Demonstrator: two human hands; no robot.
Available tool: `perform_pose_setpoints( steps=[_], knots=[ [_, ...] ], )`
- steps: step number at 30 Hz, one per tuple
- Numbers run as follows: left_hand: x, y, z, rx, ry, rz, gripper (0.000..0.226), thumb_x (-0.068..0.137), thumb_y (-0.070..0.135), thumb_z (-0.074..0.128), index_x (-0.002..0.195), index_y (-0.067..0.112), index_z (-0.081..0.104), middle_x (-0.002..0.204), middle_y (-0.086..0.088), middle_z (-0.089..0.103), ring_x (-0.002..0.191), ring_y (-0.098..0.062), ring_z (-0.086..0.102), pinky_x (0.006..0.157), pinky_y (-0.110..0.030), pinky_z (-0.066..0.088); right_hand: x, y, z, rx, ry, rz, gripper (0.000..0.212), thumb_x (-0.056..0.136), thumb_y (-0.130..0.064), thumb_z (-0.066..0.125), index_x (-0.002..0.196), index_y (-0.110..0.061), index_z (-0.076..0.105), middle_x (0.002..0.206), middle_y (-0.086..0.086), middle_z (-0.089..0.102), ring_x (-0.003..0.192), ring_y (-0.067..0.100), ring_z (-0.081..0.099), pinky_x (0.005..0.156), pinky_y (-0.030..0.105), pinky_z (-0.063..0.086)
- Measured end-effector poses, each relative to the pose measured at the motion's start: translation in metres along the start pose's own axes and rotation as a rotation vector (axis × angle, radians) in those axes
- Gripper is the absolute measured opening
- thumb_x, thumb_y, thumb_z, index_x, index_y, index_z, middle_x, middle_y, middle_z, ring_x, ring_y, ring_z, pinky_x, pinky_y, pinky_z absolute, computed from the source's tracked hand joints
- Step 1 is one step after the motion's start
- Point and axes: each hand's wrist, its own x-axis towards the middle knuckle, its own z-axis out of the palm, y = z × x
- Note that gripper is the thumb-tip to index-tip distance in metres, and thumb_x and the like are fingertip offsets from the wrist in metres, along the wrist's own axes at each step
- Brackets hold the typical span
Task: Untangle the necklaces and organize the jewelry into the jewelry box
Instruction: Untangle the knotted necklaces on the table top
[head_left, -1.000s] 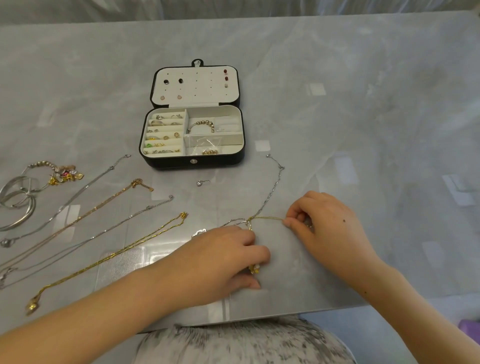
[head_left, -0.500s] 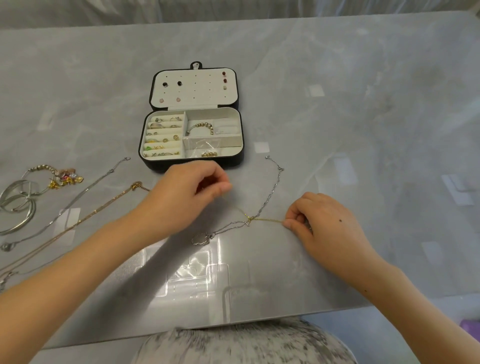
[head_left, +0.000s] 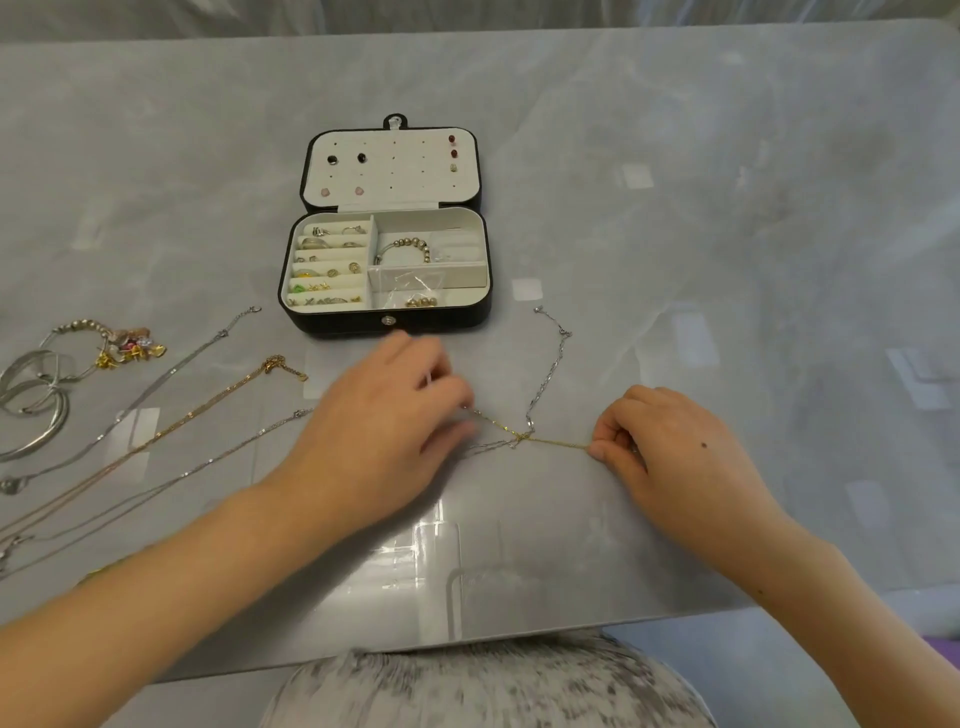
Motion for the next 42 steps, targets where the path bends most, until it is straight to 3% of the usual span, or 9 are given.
perform_pose_setpoints(
  steps=[5,8,10,14,18,22,25,38,42],
  knots=[
    [-0.015,0.017,0.011,-0.091,-0.146,-0.02,0.029,0.084,0.038,0.044,0.077,0.014,0.059,0.083,0.001,0.055,0.075,-0.02,0.053,0.06,-0.037,0.051,-0.008,0.005,-0.003,-0.016,-0.02,0.021,0.015,0.093,-0.031,0.048,0.079,-0.029,0.046,0.077,-0.016,0.041,0.079,0.007,0.037,0.068,0.021,0.026],
    [-0.021,0.018,0.011,-0.082,-0.122,-0.034,0.013,0.079,0.018,0.064,0.07,0.012,0.057,0.075,-0.002,0.054,0.066,-0.023,0.053,0.054,-0.039,0.051,-0.01,0.007,-0.005,-0.022,-0.014,0.03,0.014,0.093,-0.032,0.048,0.08,-0.028,0.047,0.079,-0.015,0.043,0.079,0.007,0.038,0.068,0.021,0.028],
    [-0.023,0.018,0.011,-0.063,-0.139,-0.02,0.021,0.069,0.008,0.076,0.066,0.012,0.056,0.07,-0.002,0.053,0.06,-0.022,0.053,0.05,-0.036,0.05,-0.01,0.008,-0.004,-0.017,-0.008,0.031,0.014,0.093,-0.031,0.049,0.079,-0.028,0.047,0.077,-0.016,0.041,0.078,0.007,0.038,0.068,0.022,0.028],
    [-0.016,0.016,0.007,-0.055,-0.213,0.045,0.021,0.083,0.013,0.055,0.067,0.023,0.046,0.073,0.007,0.048,0.062,-0.014,0.047,0.06,-0.024,0.04,-0.011,0.008,-0.002,-0.016,0.008,0.04,0.015,0.092,-0.03,0.051,0.078,-0.027,0.048,0.072,-0.018,0.037,0.077,0.008,0.037,0.066,0.022,0.026],
    [0.003,0.016,-0.011,-0.413,-0.372,-0.231,0.022,0.097,0.016,0.043,0.077,0.024,0.041,0.079,0.012,0.056,0.075,-0.007,0.051,0.069,-0.016,0.039,-0.011,0.008,-0.003,-0.004,0.009,0.037,0.014,0.092,-0.03,0.05,0.078,-0.027,0.048,0.073,-0.016,0.039,0.077,0.008,0.037,0.067,0.023,0.027],
    [0.024,0.006,-0.021,-0.637,-0.424,-0.31,0.015,0.097,0.017,0.042,0.083,0.016,0.046,0.07,0.004,0.061,0.066,-0.01,0.053,0.072,-0.029,0.045,-0.01,0.008,-0.003,0.004,0.005,0.033,0.015,0.092,-0.03,0.051,0.078,-0.026,0.048,0.077,-0.014,0.042,0.078,0.009,0.038,0.069,0.023,0.029],
    [0.036,0.001,-0.024,-0.696,-0.452,-0.346,0.015,0.097,0.017,0.043,0.083,0.015,0.047,0.066,0.003,0.057,0.062,-0.008,0.048,0.067,-0.025,0.041,-0.01,0.009,-0.003,0.014,0.0,0.036,0.015,0.092,-0.03,0.051,0.078,-0.027,0.048,0.074,-0.016,0.04,0.078,0.008,0.038,0.069,0.022,0.029],
    [0.055,-0.002,0.003,0.038,-0.182,-0.069,0.009,0.097,0.025,0.038,0.089,0.022,0.039,0.081,0.007,0.048,0.077,-0.021,0.047,0.066,-0.035,0.04,-0.009,0.009,-0.006,0.003,-0.014,0.028,0.014,0.091,-0.033,0.051,0.078,-0.03,0.047,0.073,-0.018,0.039,0.079,0.007,0.039,0.07,0.022,0.031],
    [0.046,-0.005,0.01,0.139,-0.026,0.057,0.009,0.087,0.018,0.056,0.086,0.01,0.06,0.086,-0.009,0.058,0.072,-0.032,0.054,0.052,-0.036,0.045,-0.009,0.009,-0.004,0.012,0.024,0.037,0.012,0.085,-0.036,0.059,0.078,-0.03,0.053,0.071,-0.018,0.043,0.076,0.007,0.041,0.064,0.019,0.032]
  ],
)
